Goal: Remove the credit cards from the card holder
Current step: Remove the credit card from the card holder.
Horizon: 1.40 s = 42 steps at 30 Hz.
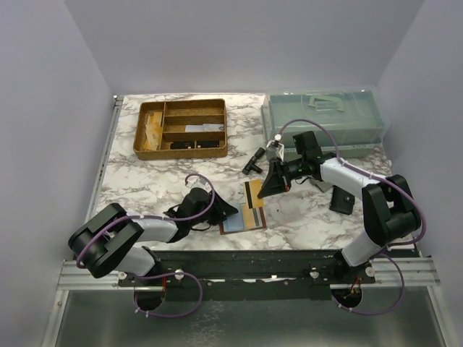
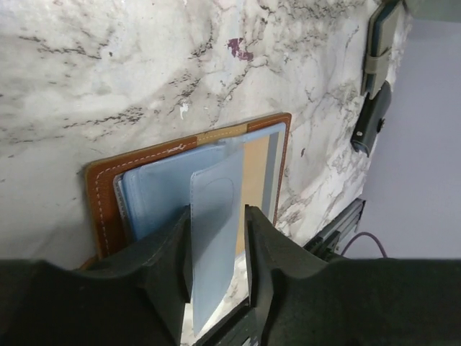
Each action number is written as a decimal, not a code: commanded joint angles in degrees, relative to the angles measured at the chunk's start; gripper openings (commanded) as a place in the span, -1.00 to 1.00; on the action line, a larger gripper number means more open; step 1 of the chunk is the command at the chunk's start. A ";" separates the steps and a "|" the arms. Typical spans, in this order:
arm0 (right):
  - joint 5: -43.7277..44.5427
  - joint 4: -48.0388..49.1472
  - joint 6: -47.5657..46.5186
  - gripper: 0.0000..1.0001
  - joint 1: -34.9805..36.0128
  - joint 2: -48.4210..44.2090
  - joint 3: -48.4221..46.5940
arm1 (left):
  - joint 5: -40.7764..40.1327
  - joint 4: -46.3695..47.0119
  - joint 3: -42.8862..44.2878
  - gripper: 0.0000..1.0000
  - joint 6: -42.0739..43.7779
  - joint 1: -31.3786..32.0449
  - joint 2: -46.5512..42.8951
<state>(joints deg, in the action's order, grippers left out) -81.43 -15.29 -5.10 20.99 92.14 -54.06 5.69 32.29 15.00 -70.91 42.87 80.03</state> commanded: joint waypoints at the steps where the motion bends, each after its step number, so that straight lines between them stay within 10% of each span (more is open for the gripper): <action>1: 2.13 -1.45 -1.48 -1.00 -0.25 0.08 -1.21 | -7.73 -19.88 1.37 -0.20 4.48 0.07 -5.48; 9: 3.57 -1.56 -1.27 -1.00 -0.25 0.74 -1.38 | -18.21 -42.52 4.69 0.05 11.22 -0.05 -29.20; 12: 3.83 -1.67 -1.31 -1.00 -0.25 0.78 -1.33 | -17.89 -43.50 2.11 0.47 11.43 -0.20 -36.36; 15: 3.72 -1.61 -1.38 -1.00 -0.25 0.82 -1.25 | -13.07 -36.44 -2.32 0.94 11.05 -0.34 -44.28; 20: 3.32 -1.42 -1.02 -1.00 -0.27 1.41 -1.24 | -1.07 -10.45 -10.16 0.95 10.10 -0.57 -52.77; 42: -0.87 -1.75 -1.02 -1.00 -0.25 3.55 -1.52 | 12.04 19.40 4.14 0.31 14.82 0.27 -10.82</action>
<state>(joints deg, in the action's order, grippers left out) -80.23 -16.25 -5.54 20.97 94.48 -54.06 13.15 42.54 16.56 -57.08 42.76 64.27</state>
